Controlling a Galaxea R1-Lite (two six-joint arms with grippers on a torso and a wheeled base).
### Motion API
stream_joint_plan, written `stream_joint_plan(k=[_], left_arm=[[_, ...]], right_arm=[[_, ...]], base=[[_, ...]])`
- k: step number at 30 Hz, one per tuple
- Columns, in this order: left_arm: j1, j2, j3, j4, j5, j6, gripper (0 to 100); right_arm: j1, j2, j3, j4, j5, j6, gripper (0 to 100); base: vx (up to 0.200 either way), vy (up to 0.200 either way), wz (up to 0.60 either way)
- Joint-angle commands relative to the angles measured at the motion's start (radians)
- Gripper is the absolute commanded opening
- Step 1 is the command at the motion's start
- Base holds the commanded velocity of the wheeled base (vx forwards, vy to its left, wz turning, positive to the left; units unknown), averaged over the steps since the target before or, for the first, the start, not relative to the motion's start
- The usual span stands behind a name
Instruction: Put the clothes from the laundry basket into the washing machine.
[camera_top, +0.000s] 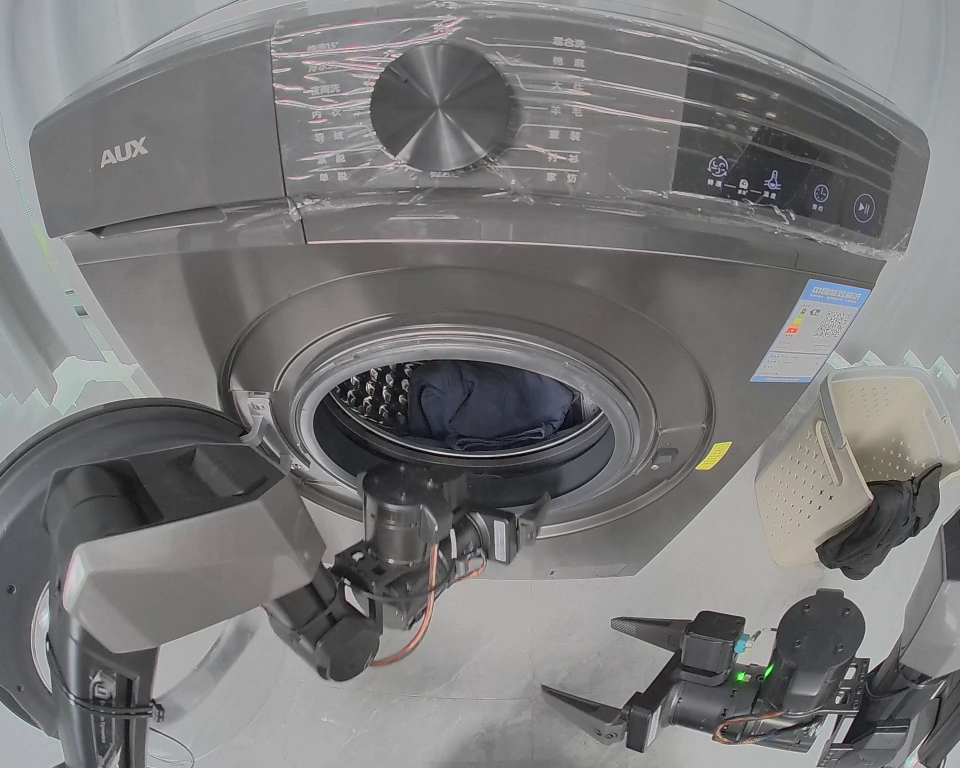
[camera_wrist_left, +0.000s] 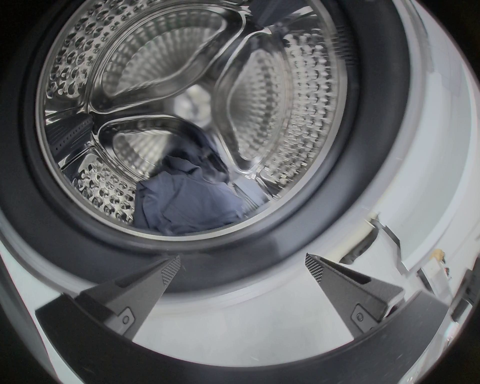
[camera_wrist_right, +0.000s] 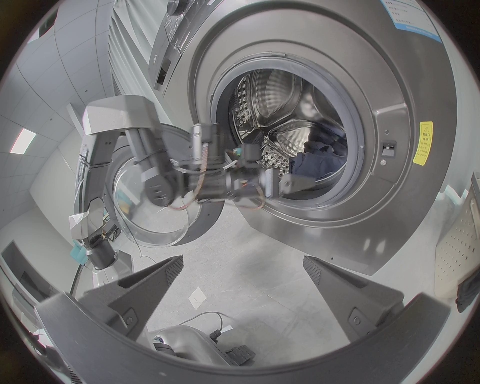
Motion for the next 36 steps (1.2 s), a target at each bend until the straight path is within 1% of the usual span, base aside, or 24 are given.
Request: stream_joint_plan(k=[1,2,3,5,6,7,8,10,12,14,17,19,20,21,22,25,27,28,29,32,34,35,36], left_arm=[[-0.164,-0.316,0.488,-0.207,-0.009,-0.018,100],[-0.164,-0.316,0.488,-0.207,-0.009,-0.018,100],[-0.194,-0.359,0.585,-0.251,0.006,-0.060,100],[-0.216,-0.393,0.644,-0.302,0.051,-0.070,100],[-0.225,-0.427,0.678,-0.319,0.075,-0.075,100],[-0.228,-0.459,0.700,-0.319,0.085,-0.075,100],[-0.231,-0.493,0.726,-0.316,0.091,-0.073,100],[-0.233,-0.540,0.764,-0.314,0.101,-0.067,100],[-0.233,-0.582,0.793,-0.316,0.105,-0.061,100],[-0.231,-0.632,0.821,-0.314,0.105,-0.063,100],[-0.220,-0.686,0.865,-0.314,0.105,-0.060,100],[-0.217,-0.713,0.885,-0.314,0.106,-0.043,100],[-0.217,-0.735,0.902,-0.312,0.112,-0.021,100],[-0.217,-0.759,0.908,-0.309,0.120,-0.010,100],[-0.216,-0.773,0.908,-0.306,0.123,-0.007,100],[-0.208,-0.838,0.908,-0.263,0.132,-0.003,100],[-0.194,-0.885,0.908,-0.207,0.132,-0.001,100],[-0.194,-0.885,0.908,-0.207,0.132,-0.001,100],[-0.184,-0.947,0.908,-0.145,0.132,-0.001,100],[-0.158,-1.045,0.908,-0.041,0.129,0.003,100],[-0.142,-1.097,0.908,0.027,0.126,0.005,100],[-0.136,-1.125,0.908,0.069,0.128,0.003,100],[-0.127,-1.158,0.908,0.117,0.129,0.005,100]], right_arm=[[-0.013,-0.130,0.017,0.003,-0.051,0.021,100],[-0.013,-0.130,0.017,0.003,-0.051,0.021,100],[-0.015,-0.170,0.027,0.003,-0.068,0.030,100],[-0.018,-0.203,0.040,0.003,-0.082,0.037,100],[-0.023,-0.226,0.050,0.003,-0.099,0.044,100],[-0.029,-0.244,0.058,0.003,-0.111,0.049,100],[-0.043,-0.264,0.061,0.004,-0.125,0.053,100],[-0.084,-0.298,0.066,0.010,-0.132,0.052,100],[-0.133,-0.328,0.072,0.013,-0.131,0.046,100],[-0.168,-0.357,0.081,0.019,-0.129,0.044,100],[-0.191,-0.396,0.081,0.036,-0.129,0.044,100],[-0.196,-0.420,0.081,0.047,-0.131,0.044,100],[-0.196,-0.434,0.081,0.053,-0.132,0.044,100],[-0.196,-0.446,0.081,0.061,-0.134,0.043,100],[-0.198,-0.453,0.081,0.064,-0.136,0.043,100],[-0.205,-0.483,0.081,0.090,-0.136,0.037,100],[-0.218,-0.532,0.081,0.148,-0.132,0.027,100],[-0.218,-0.532,0.081,0.148,-0.132,0.027,100],[-0.239,-0.604,0.081,0.245,-0.125,0.027,100],[-0.251,-0.724,0.081,0.400,-0.122,0.026,100],[-0.254,-0.802,0.081,0.489,-0.122,0.014,100],[-0.262,-0.844,0.081,0.532,-0.120,0.012,100],[-0.287,-0.879,0.081,0.576,-0.120,0.015,100]], base=[[0.000,0.000,0.00],[0.000,0.000,0.00],[0.000,0.000,0.00],[0.000,0.000,0.00],[0.000,0.000,0.00],[0.000,0.000,0.00],[0.000,0.000,0.00],[0.000,0.000,0.00],[0.000,0.000,0.00],[0.000,0.000,0.00],[0.000,0.000,0.00],[-0.200,0.000,0.00],[-0.200,0.000,0.00],[-0.200,0.000,0.00],[-0.200,0.000,0.00],[-0.200,0.000,0.00],[-0.200,0.000,0.00],[-0.200,0.000,0.00],[-0.200,0.000,0.00],[-0.200,0.000,0.00],[-0.200,0.000,0.00],[-0.200,0.000,0.00],[-0.200,0.000,0.00]])
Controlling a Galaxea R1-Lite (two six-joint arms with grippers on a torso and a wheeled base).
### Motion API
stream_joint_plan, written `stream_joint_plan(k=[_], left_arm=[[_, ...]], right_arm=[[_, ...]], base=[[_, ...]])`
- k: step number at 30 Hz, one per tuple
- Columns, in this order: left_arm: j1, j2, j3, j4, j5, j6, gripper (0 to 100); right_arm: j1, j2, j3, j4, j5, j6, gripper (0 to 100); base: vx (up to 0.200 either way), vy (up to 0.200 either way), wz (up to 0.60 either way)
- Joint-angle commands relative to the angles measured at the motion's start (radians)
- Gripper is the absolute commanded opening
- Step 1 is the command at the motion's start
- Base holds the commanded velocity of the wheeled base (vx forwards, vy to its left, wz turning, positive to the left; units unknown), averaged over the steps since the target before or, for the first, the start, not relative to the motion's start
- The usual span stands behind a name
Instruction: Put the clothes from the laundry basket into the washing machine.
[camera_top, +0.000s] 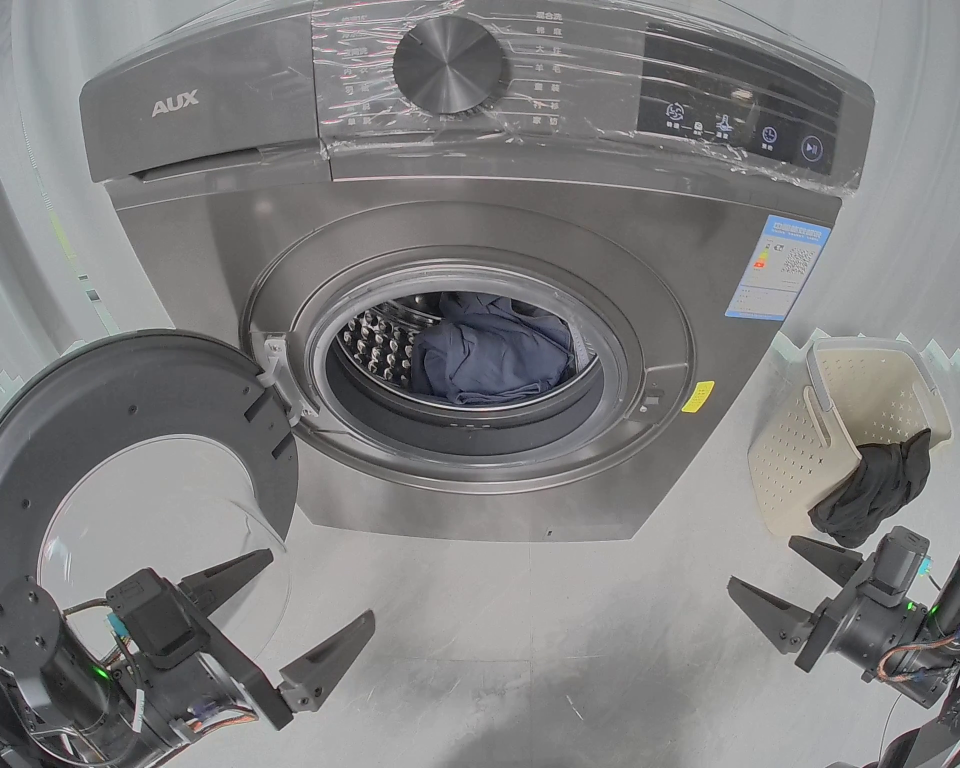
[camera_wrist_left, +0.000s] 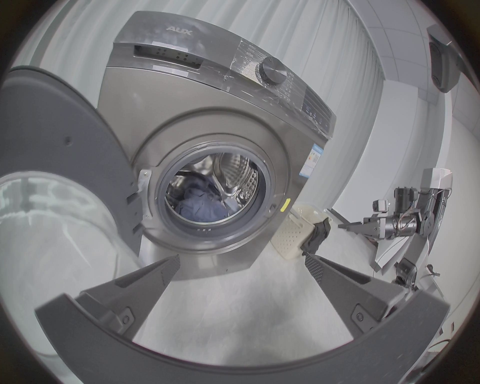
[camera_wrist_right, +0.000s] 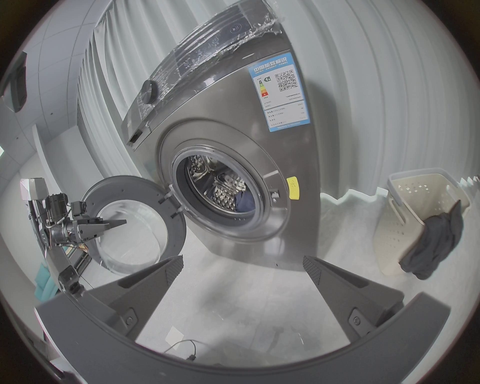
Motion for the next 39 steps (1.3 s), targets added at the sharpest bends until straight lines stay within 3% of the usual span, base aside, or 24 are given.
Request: stream_joint_plan(k=[1,7,10,12,13,14,15,16,17,18,19,20,22,25,27,28,31,33,35,36,37,38,39], left_arm=[[0.059,-0.236,0.017,0.187,0.000,0.004,100],[0.105,-0.434,0.017,0.378,-0.008,0.001,100],[0.157,-0.629,0.017,0.560,-0.015,-0.002,100],[0.160,-0.638,0.017,0.569,-0.017,0.000,100],[0.209,-0.764,0.017,0.697,-0.028,0.004,100],[0.209,-0.764,0.017,0.697,-0.028,0.004,100],[0.275,-0.868,0.017,0.798,-0.060,0.018,100],[0.301,-0.919,0.017,0.838,-0.084,0.026,100],[0.301,-0.919,0.017,0.838,-0.084,0.026,100],[0.349,-0.994,0.017,0.908,-0.129,0.035,100],[0.349,-0.994,0.017,0.908,-0.129,0.035,100],[0.410,-1.074,0.017,0.980,-0.184,0.044,100],[0.468,-1.152,0.017,1.040,-0.230,0.054,100],[0.544,-1.245,0.017,1.131,-0.275,0.055,100],[0.568,-1.275,0.017,1.161,-0.282,0.057,100],[0.594,-1.288,0.017,1.203,-0.278,0.070,100],[0.636,-1.279,0.017,1.203,-0.272,0.098,100],[0.708,-1.279,0.017,1.203,-0.270,0.132,100],[0.737,-1.279,0.017,1.203,-0.270,0.149,100],[0.814,-1.298,0.017,1.203,-0.282,0.175,100],[0.826,-1.307,0.017,1.204,-0.288,0.172,100],[0.861,-1.367,0.017,1.204,-0.351,0.164,100],[0.850,-1.367,0.016,1.210,-0.374,0.156,100]], right_arm=[[-0.074,-0.273,0.016,0.194,0.006,-0.011,100],[-0.168,-0.449,0.016,0.352,0.009,-0.023,100],[-0.272,-0.585,0.016,0.473,0.010,-0.042,100],[-0.276,-0.592,0.016,0.479,0.010,-0.043,100],[-0.358,-0.693,0.014,0.577,0.030,-0.084,100],[-0.358,-0.693,0.014,0.577,0.030,-0.084,100],[-0.441,-0.814,0.014,0.686,0.071,-0.135,100],[-0.476,-0.868,0.014,0.729,0.096,-0.152,100],[-0.476,-0.868,0.014,0.729,0.096,-0.152,100],[-0.528,-0.957,0.014,0.796,0.139,-0.173,100],[-0.528,-0.957,0.014,0.796,0.139,-0.173,100],[-0.588,-1.040,0.014,0.879,0.177,-0.187,100],[-0.626,-1.119,0.014,0.967,0.208,-0.189,100],[-0.649,-1.233,0.005,1.103,0.251,-0.178,100],[-0.660,-1.251,-0.003,1.123,0.259,-0.177,100],[-0.680,-1.259,-0.006,1.126,0.266,-0.177,100],[-0.695,-1.260,-0.001,1.125,0.236,-0.187,100],[-0.694,-1.270,0.016,1.139,0.183,-0.221,100],[-0.694,-1.270,0.014,1.139,0.187,-0.219,100],[-0.691,-1.273,0.016,1.132,0.194,-0.223,100],[-0.691,-1.273,0.016,1.132,0.194,-0.223,100],[-0.691,-1.273,0.016,1.132,0.194,-0.221,100],[-0.691,-1.273,0.016,1.132,0.194,-0.218,100]], base=[[-0.200,0.000,0.00],[-0.033,0.000,0.00],[0.000,0.000,0.00],[0.000,-0.100,0.00],[0.000,-0.200,0.00],[0.000,-0.200,0.00],[0.000,-0.200,0.00],[0.000,-0.200,0.00],[0.000,-0.200,0.00],[0.000,-0.200,0.00],[0.000,-0.200,0.00],[0.000,-0.200,0.00],[0.000,-0.200,0.00],[0.000,-0.200,0.00],[0.000,-0.200,0.00],[0.000,-0.200,0.00],[0.000,-0.200,0.00],[0.000,-0.200,0.00],[0.000,-0.200,0.00],[0.000,-0.200,0.00],[0.000,-0.200,0.00],[0.000,-0.200,0.00],[0.000,-0.200,0.00]])
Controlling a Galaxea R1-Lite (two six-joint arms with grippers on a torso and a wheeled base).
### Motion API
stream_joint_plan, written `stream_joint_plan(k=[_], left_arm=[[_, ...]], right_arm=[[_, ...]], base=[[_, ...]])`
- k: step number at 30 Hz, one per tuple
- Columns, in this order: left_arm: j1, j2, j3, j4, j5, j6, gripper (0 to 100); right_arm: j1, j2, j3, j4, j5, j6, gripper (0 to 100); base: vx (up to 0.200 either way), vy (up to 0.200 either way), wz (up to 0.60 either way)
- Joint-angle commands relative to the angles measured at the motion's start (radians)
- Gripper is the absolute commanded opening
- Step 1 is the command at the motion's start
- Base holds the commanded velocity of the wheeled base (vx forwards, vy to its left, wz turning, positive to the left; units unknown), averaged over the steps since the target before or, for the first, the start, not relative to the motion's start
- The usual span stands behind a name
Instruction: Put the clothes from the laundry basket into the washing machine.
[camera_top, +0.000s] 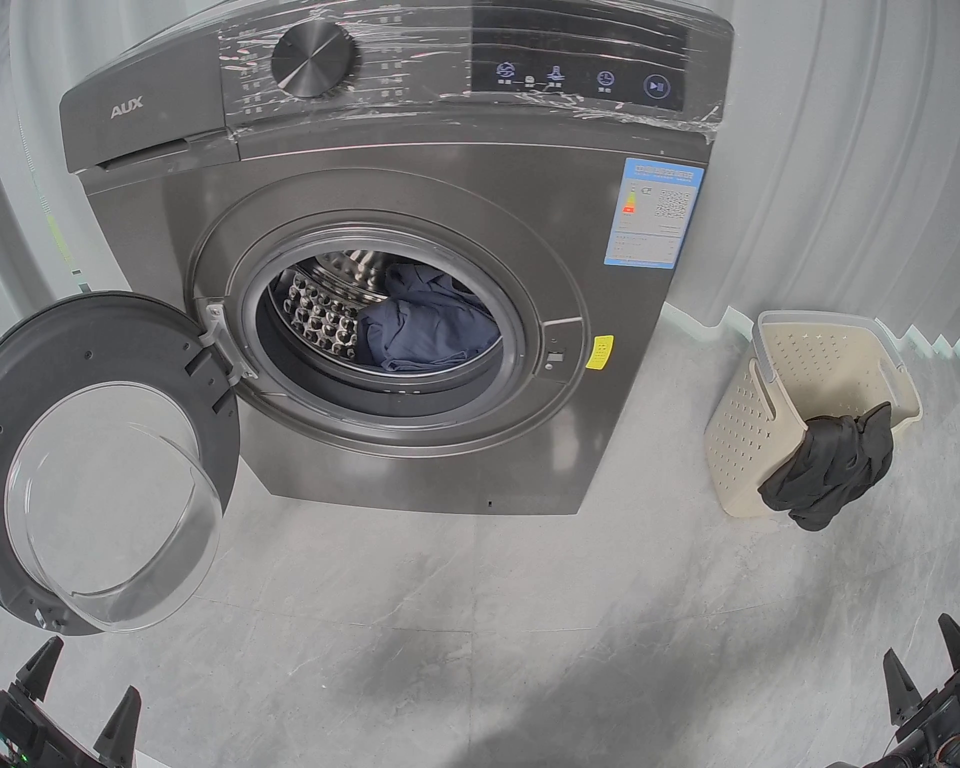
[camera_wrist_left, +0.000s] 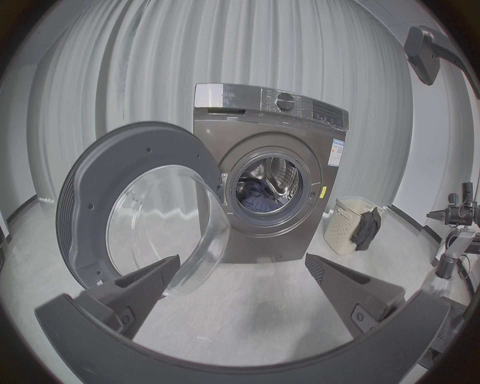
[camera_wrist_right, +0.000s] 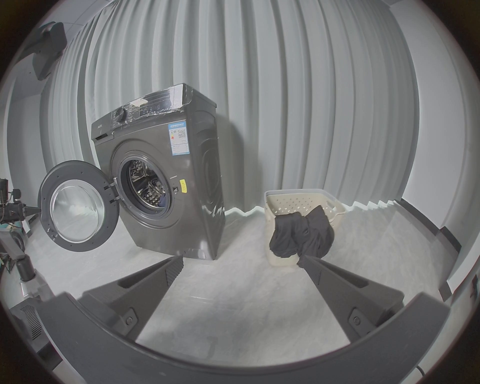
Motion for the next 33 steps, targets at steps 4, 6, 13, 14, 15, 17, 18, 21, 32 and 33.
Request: stream_joint_plan(k=[4,6,13,14,15,17,18,21,32,33], left_arm=[[0.101,-0.105,0.013,0.019,-0.034,-0.028,100],[0.100,-0.105,0.013,0.019,-0.010,0.002,100],[0.100,-0.105,0.016,0.022,0.012,0.033,100],[0.100,-0.105,0.016,0.029,0.047,0.031,100],[0.101,-0.105,0.017,0.036,0.059,0.024,100],[0.097,-0.105,0.013,0.087,0.039,0.030,100],[0.097,-0.105,0.010,0.096,0.022,0.027,100],[0.098,-0.105,0.014,0.079,0.001,0.039,100],[0.097,-0.105,0.014,0.076,0.001,0.036,100],[0.097,-0.105,0.014,0.078,0.001,0.036,100]], right_arm=[[-0.009,-0.044,0.016,0.004,-0.006,-0.013,100],[-0.007,-0.044,0.016,0.004,-0.008,-0.011,100],[-0.007,-0.044,0.016,0.004,-0.008,-0.013,100],[-0.007,-0.044,0.016,0.004,-0.008,-0.013,100],[-0.007,-0.044,0.016,0.004,-0.008,-0.013,100],[-0.007,-0.044,0.016,0.004,-0.008,-0.013,100],[-0.007,-0.044,0.016,0.004,-0.008,-0.013,100],[-0.007,-0.044,0.016,0.004,-0.006,-0.013,100],[-0.007,-0.044,0.016,0.004,-0.008,-0.013,100],[-0.007,-0.044,0.016,0.004,-0.008,-0.013,100]], base=[[0.000,-0.200,0.00],[0.000,-0.200,0.00],[0.000,-0.200,0.00],[0.000,-0.200,0.00],[0.000,-0.200,0.00],[0.000,-0.200,0.00],[0.000,-0.200,0.00],[0.000,-0.200,0.00],[0.000,-0.200,0.00],[0.000,-0.200,0.00]])
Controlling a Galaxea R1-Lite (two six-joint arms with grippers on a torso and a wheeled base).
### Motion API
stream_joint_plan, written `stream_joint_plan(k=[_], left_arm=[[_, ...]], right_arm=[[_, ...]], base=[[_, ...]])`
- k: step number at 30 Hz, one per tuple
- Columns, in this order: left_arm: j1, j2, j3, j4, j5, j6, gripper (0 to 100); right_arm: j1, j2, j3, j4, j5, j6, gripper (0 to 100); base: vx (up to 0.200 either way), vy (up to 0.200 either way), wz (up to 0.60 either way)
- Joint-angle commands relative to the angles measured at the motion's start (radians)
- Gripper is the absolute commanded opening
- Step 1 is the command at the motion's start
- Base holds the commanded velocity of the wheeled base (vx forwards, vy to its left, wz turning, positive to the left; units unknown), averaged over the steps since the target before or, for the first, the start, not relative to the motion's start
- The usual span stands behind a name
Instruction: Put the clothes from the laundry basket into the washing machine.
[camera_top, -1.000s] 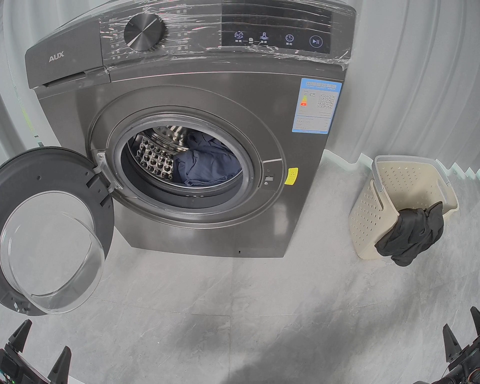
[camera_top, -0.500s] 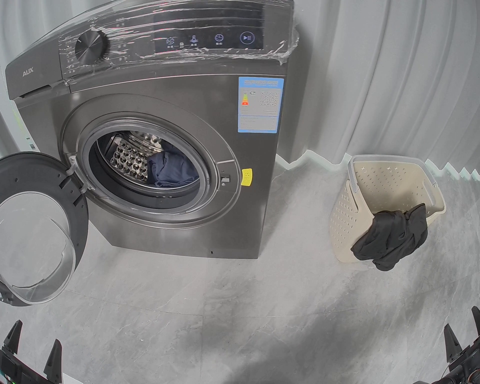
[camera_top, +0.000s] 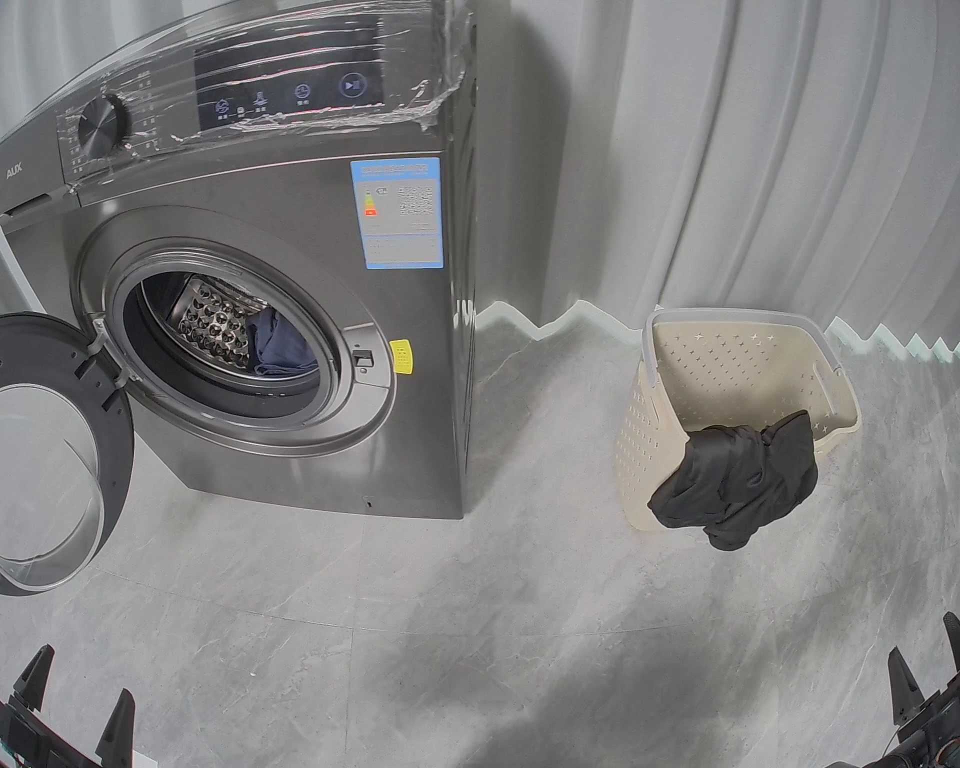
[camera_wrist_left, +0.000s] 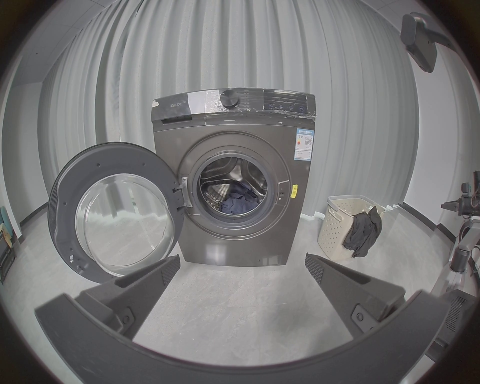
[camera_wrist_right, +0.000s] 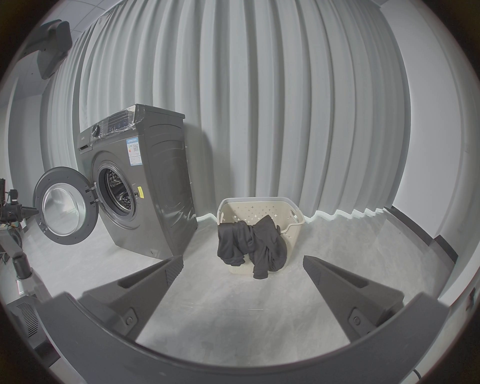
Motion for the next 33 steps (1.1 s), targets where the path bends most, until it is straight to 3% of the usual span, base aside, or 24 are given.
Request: stream_joint_plan(k=[1,33], left_arm=[[0.000,-0.011,0.015,0.000,0.000,0.000,100],[0.002,-0.011,0.015,0.000,0.000,0.000,100]], right_arm=[[0.001,-0.001,0.016,0.000,0.000,0.000,100],[0.001,-0.001,0.016,0.001,0.001,0.000,100]], base=[[0.000,-0.200,0.00],[0.000,-0.194,0.00]])
